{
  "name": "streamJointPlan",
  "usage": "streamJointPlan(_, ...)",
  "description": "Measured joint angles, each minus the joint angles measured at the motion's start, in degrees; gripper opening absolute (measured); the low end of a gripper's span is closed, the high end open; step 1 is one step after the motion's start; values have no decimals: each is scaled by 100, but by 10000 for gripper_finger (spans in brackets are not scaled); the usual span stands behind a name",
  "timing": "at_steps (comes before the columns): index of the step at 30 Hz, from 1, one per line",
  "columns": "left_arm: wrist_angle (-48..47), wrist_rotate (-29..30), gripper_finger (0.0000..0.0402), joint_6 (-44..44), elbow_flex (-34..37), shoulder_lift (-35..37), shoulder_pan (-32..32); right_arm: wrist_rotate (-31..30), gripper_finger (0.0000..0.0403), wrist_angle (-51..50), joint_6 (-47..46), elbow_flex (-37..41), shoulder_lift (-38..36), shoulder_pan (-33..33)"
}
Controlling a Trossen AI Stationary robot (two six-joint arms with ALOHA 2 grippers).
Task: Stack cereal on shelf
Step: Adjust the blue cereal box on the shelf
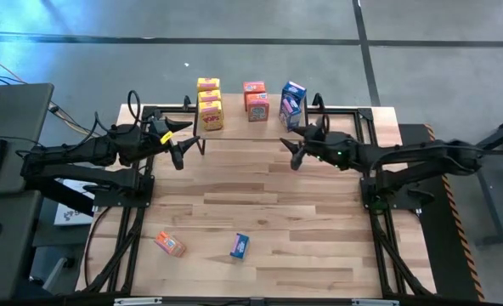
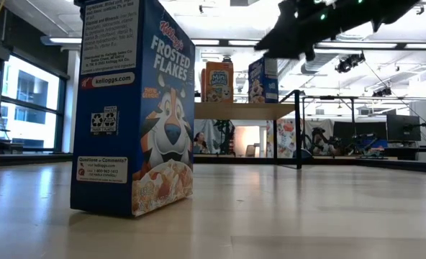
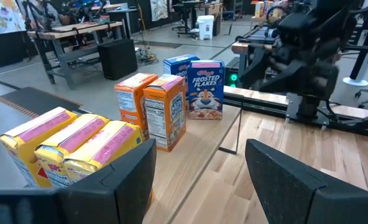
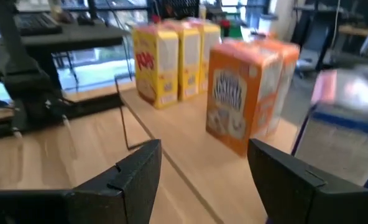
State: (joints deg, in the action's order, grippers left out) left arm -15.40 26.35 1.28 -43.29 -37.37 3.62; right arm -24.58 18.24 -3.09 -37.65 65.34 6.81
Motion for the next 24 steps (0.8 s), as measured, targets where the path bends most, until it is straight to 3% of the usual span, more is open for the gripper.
streamJointPlan(12, -2, -2, 239, 0, 0, 1, 0, -439, 232, 389, -307, 0, 894, 295)
streamJointPlan(24, -2, -2, 239, 0, 0, 1, 0, -542, 232, 367, -448, 0, 1072, 642)
